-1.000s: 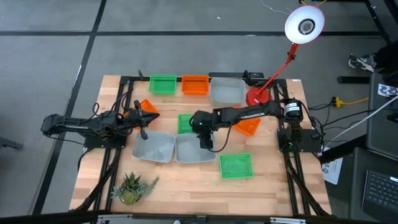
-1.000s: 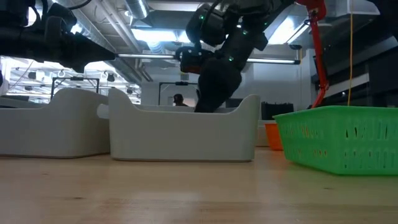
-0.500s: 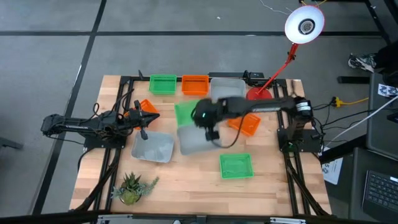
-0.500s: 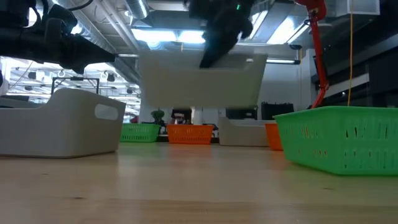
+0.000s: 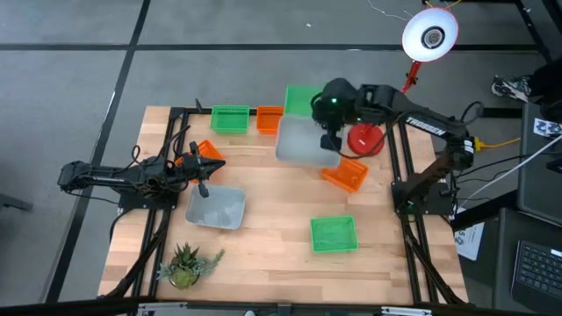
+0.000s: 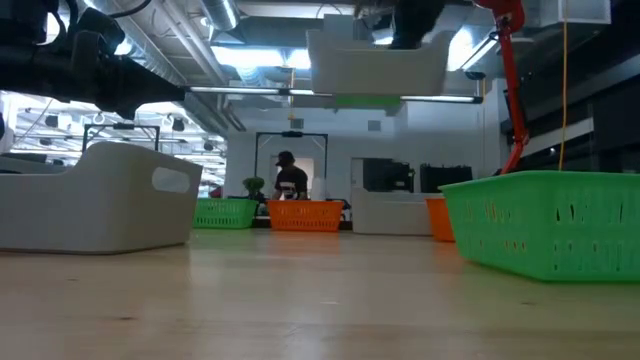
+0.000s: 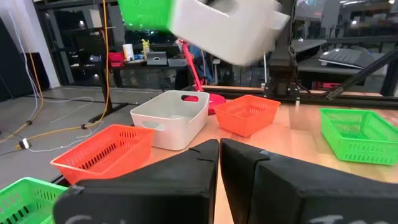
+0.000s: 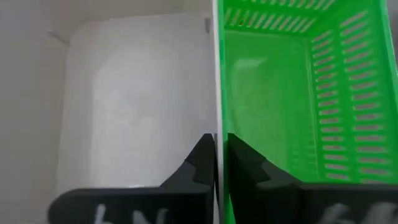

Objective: Stack baskets by color
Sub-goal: Stack the bottom right gray bin on top of the top gray bin

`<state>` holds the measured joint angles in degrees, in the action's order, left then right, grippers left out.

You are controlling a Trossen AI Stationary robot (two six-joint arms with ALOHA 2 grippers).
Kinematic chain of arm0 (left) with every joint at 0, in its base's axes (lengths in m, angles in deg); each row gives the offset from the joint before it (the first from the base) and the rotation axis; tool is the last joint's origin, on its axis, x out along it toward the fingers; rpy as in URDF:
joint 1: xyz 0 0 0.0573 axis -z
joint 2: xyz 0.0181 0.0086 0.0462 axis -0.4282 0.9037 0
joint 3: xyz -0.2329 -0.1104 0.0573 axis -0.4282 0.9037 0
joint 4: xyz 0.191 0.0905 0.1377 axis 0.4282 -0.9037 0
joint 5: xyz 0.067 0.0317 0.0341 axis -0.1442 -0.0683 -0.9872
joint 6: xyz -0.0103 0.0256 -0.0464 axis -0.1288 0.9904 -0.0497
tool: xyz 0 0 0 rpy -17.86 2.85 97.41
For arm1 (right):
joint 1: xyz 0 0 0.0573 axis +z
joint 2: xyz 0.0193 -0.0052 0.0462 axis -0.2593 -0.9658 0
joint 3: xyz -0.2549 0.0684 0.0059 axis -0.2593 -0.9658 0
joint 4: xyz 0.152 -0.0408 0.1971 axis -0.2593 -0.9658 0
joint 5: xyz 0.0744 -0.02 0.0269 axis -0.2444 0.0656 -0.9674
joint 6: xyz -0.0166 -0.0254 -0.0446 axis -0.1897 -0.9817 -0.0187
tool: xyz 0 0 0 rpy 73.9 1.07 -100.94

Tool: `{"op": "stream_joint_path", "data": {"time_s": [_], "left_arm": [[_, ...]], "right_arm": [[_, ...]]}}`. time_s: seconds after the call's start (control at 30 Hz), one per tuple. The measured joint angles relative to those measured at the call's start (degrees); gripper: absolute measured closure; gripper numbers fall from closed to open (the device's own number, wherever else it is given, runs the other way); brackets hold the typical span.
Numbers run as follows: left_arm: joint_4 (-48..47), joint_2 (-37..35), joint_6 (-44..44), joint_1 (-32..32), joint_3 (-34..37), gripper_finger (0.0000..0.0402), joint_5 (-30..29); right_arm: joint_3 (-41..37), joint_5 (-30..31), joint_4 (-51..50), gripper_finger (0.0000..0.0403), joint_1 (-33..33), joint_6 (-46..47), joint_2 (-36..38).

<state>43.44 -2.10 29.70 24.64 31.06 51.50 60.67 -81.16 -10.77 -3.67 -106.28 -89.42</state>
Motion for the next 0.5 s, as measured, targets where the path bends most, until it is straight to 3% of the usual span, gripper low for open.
{"op": "stream_joint_path", "data": {"time_s": [0.1, 0.5], "left_arm": [[0.00, 0.00, 0.02, 0.00, 0.00, 0.0392, 0.00], [0.00, 0.00, 0.04, 0.00, 0.00, 0.0392, 0.00]], "right_arm": [[-6.10, -4.27, 3.17, 0.0386, 0.12, 1.18, -0.07], [-34.93, -13.68, 41.48, 0.0386, 10.98, 4.90, -0.15]]}}
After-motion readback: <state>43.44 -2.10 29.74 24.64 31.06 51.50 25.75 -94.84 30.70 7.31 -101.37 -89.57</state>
